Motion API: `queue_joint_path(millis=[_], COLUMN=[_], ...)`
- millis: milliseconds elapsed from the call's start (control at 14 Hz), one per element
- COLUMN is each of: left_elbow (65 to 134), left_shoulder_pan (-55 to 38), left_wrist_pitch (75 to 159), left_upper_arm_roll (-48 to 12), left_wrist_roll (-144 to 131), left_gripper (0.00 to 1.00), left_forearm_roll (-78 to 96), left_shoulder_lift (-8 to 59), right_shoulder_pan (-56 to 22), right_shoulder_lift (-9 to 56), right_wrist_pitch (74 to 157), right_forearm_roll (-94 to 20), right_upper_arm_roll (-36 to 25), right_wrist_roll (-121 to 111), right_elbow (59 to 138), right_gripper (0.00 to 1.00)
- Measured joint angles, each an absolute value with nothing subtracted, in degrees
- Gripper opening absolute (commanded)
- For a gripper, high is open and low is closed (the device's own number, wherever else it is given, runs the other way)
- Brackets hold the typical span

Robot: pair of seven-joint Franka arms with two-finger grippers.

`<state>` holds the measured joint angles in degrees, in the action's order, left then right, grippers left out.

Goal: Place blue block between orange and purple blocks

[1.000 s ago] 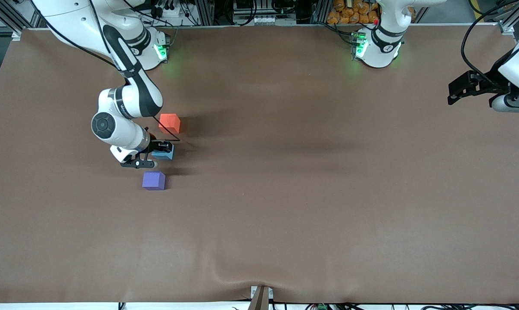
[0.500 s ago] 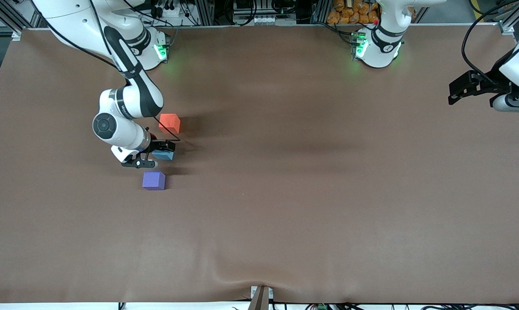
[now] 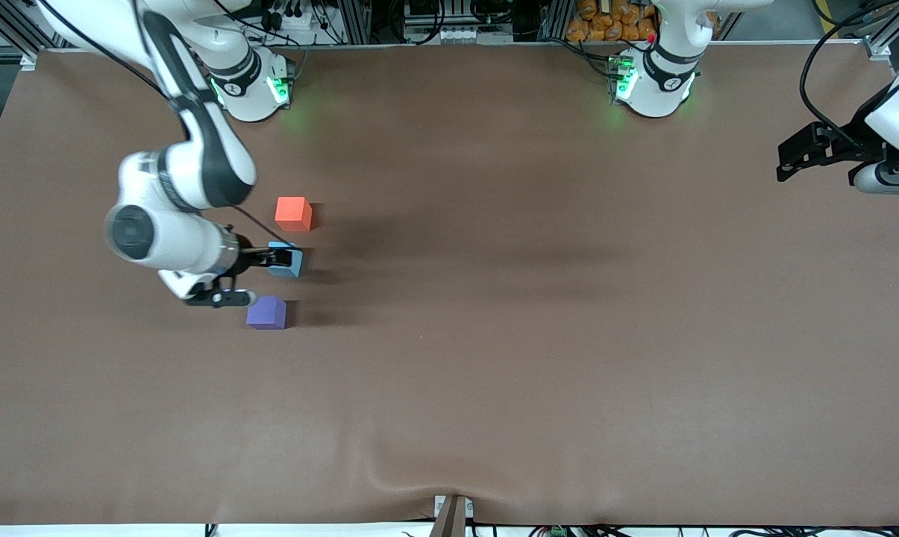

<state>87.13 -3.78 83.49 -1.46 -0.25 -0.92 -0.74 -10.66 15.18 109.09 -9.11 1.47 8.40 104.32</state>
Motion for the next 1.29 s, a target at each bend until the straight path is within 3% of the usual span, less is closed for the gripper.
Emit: queue_joint_path(millis=[286,571,1071,1286], left_elbow=[87.2,87.2,87.2,87.2], left_shoulder_pan=[-3.8,-3.8,-3.7,-3.6], left_wrist_pitch=[83.5,83.5,84.1,84.3], left_upper_arm_roll=[-1.5,-1.6,-1.5,-1.5], left_wrist_roll=[-0.2,-0.2,-0.2,-0.2], left_gripper=[1.0,1.0,1.0,1.0], left_forearm_roll=[-0.9,-0.9,-0.9,-0.9], left_shoulder_lift=[-0.7,-0.7,-0.7,-0.7], right_shoulder_pan=[-7.4,-2.6,0.3,0.1], right_shoulder_lift=[15.2,15.0,11.4,4.0], right_wrist_pitch=[92.2,81.9,75.8,78.0], right_forearm_roll=[-3.8,-4.7,-4.3,-3.9], right_upper_arm_roll=[1.4,1.7,1.8,2.0], right_wrist_roll=[0.5,-3.0,-4.0,-3.9], right_elbow=[83.5,72.8,67.5,74.3], right_gripper=[1.0,1.0,1.0,1.0])
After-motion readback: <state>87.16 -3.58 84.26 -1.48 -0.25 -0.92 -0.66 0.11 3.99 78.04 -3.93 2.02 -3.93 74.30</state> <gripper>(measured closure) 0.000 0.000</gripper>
